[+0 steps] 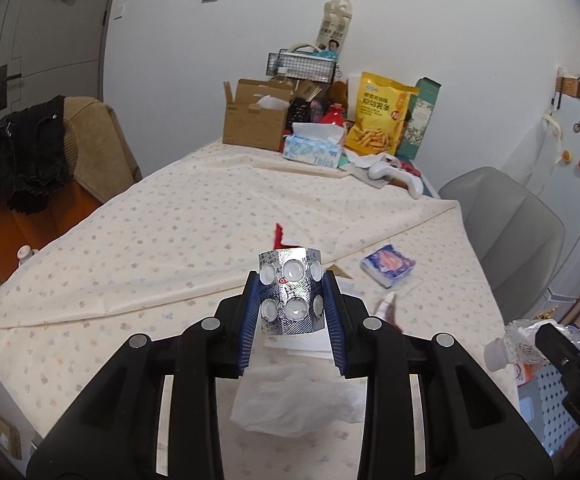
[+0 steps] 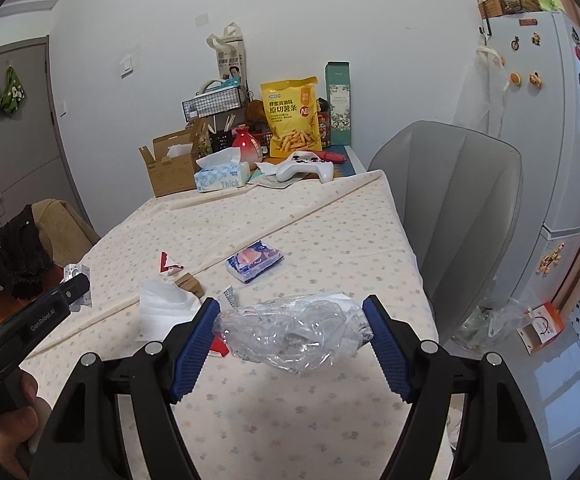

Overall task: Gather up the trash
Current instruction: 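Carry the plastic bag and blister pack in both tools to the trash bin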

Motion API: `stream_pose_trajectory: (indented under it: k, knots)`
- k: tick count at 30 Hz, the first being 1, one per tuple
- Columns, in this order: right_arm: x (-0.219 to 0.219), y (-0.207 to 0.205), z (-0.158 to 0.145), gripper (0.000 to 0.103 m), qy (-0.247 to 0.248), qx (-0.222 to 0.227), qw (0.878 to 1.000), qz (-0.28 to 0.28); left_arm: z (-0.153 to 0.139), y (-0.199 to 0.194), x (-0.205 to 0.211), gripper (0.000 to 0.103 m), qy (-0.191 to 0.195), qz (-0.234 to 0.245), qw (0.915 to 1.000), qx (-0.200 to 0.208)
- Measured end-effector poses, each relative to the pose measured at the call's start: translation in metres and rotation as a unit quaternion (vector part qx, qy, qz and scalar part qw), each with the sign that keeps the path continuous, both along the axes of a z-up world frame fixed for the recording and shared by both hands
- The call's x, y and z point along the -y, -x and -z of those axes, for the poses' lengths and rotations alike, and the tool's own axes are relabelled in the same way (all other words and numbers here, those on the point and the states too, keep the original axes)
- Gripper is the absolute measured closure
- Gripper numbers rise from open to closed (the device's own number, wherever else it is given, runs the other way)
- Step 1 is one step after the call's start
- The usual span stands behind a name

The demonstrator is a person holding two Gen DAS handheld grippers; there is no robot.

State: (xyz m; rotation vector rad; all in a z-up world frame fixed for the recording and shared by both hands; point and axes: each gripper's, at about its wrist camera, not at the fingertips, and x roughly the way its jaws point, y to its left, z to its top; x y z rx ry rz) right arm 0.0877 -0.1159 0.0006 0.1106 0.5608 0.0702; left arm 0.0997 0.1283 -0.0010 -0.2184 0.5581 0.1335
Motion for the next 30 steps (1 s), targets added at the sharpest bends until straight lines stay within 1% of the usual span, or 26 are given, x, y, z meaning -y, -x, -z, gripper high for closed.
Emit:
stream_pose_trajectory:
  k: [4,8,18,30]
  knots:
    - [0.011,0.003,-0.005,0.031,-0.007,0.007,1.000,0.008,-0.010,-0.001,0.014,0.072,-0.007,0.011,0.9999,0.011]
    - [0.023,0.009,-0.012,0.031,-0.008,0.017,1.000,0.017,-0.013,-0.006,0.035,0.072,-0.018,0.024,0.9995,0.012]
    - [0.061,0.019,-0.019,0.031,0.005,0.027,0.998,0.053,-0.012,-0.015,0.106,0.072,-0.035,0.082,0.9959,0.011]
    - [0.118,0.026,-0.013,0.031,0.002,0.023,0.995,0.099,-0.001,-0.027,0.180,0.072,-0.044,0.138,0.9895,-0.005]
